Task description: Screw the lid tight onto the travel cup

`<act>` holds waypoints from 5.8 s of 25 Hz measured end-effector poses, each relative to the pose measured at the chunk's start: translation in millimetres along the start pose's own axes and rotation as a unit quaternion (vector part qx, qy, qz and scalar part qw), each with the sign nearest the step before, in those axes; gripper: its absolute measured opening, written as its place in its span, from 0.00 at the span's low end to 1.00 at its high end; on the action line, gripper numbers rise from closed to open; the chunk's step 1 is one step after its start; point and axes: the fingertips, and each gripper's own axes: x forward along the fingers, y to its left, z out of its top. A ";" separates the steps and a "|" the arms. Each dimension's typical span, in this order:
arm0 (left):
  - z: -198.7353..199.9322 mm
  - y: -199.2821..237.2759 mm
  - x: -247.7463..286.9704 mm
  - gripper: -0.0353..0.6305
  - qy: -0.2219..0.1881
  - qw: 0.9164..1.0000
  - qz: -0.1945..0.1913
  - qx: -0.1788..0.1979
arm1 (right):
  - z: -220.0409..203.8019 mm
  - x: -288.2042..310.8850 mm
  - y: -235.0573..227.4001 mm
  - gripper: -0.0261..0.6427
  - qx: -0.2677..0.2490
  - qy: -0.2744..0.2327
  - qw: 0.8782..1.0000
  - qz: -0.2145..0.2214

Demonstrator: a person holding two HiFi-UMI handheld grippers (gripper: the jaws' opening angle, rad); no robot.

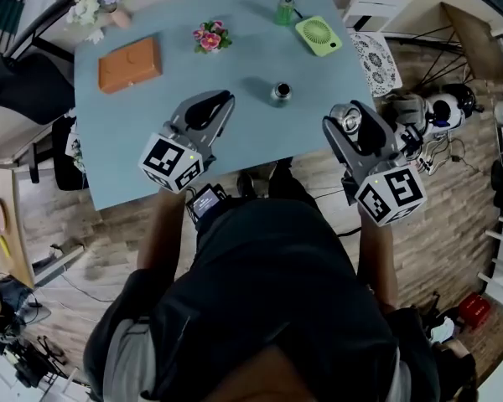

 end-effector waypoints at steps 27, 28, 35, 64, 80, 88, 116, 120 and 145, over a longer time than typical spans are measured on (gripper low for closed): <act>-125.7 24.4 87.7 0.37 0.097 0.995 -0.019 -0.022 | -85.9 133.7 -57.0 0.44 0.014 0.117 0.988 0.099; -133.4 24.2 91.0 0.41 0.105 0.994 -0.022 -0.020 | -89.8 137.7 -57.9 0.44 0.013 0.121 0.987 0.102; -168.6 11.9 121.9 0.54 0.126 0.991 -0.051 0.011 | -114.3 158.2 -63.0 0.44 0.001 0.149 0.982 0.117; -293.2 1.1 189.7 0.70 0.196 0.977 -0.062 0.051 | -231.8 209.8 -62.7 0.44 -0.100 0.229 0.949 0.190; -318.3 -4.3 205.9 0.71 0.197 0.977 -0.075 0.039 | -272.8 215.2 -64.1 0.44 -0.146 0.246 0.935 0.208; -322.4 -4.9 210.9 0.71 0.196 0.977 -0.083 0.034 | -275.8 219.8 -60.3 0.44 -0.160 0.227 0.936 0.218; -328.0 -1.7 212.8 0.69 0.195 0.977 -0.077 0.043 | -276.6 219.5 -54.9 0.44 -0.193 0.178 0.929 0.262; -326.7 -1.6 212.8 0.69 0.194 0.977 -0.077 0.043 | -275.3 219.6 -54.8 0.44 -0.189 0.179 0.930 0.261; -327.9 -3.3 214.0 0.69 0.195 0.977 -0.080 0.043 | -270.6 181.1 -48.5 0.44 -0.581 0.295 0.540 0.533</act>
